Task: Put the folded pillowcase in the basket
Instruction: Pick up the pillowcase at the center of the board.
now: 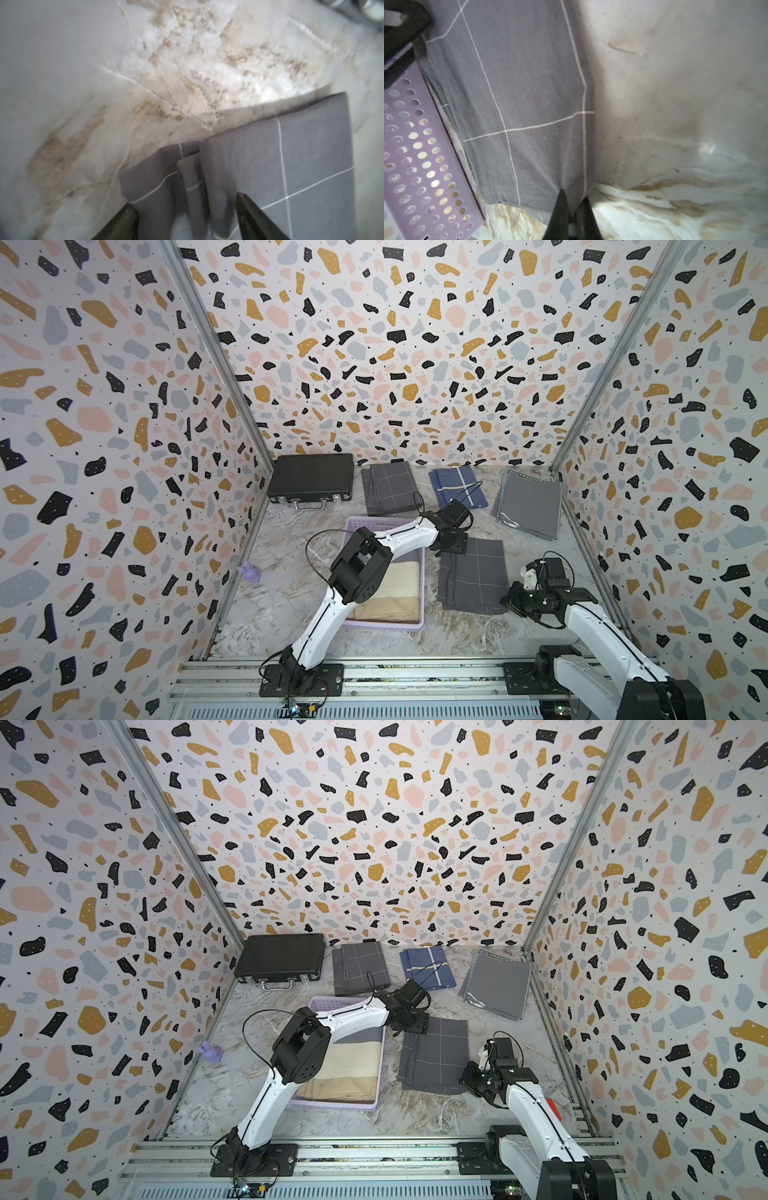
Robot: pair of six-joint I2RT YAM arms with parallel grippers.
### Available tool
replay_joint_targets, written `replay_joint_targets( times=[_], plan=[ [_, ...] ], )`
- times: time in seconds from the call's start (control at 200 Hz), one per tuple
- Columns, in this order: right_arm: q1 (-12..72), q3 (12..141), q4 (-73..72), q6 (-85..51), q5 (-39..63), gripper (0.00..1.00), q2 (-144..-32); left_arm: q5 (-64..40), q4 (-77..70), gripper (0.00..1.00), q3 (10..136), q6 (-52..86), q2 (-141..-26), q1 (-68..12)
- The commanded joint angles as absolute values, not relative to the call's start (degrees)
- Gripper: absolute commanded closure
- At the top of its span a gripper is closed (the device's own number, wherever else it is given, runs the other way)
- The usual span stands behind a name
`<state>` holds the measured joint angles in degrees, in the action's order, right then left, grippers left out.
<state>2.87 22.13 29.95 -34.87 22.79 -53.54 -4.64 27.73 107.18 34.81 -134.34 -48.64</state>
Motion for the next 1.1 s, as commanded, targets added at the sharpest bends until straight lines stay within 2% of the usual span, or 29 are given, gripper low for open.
replay_joint_targets(
  times=[0.0,0.21,0.506,0.831,0.966,1.096],
  plan=[
    [3.16,21.8,29.78,-34.32,23.56,1.0,-53.45,-12.06,24.43,0.45,105.28,36.5,-137.18,-49.79],
    [3.14,21.8,29.69,-34.09,23.47,1.0,-53.44,-12.29,20.64,1.0,102.19,37.09,-135.23,-50.4],
    [3.15,23.32,31.69,-33.99,24.14,1.0,-50.5,-10.61,21.03,1.0,100.38,37.03,-131.35,-50.43],
    [5.89,38.69,42.66,-36.13,25.31,1.0,-42.48,-11.04,29.7,1.0,102.32,33.39,-115.92,-50.87],
    [10.93,43.88,41.5,-40.06,25.0,1.0,-42.83,-8.2,34.32,1.0,102.33,31.31,-109.82,-50.09],
    [21.4,47.55,37.94,-44.27,21.46,1.0,-44.85,-6.12,37.05,1.0,98.27,29.55,-103.02,-46.81]
  ],
)
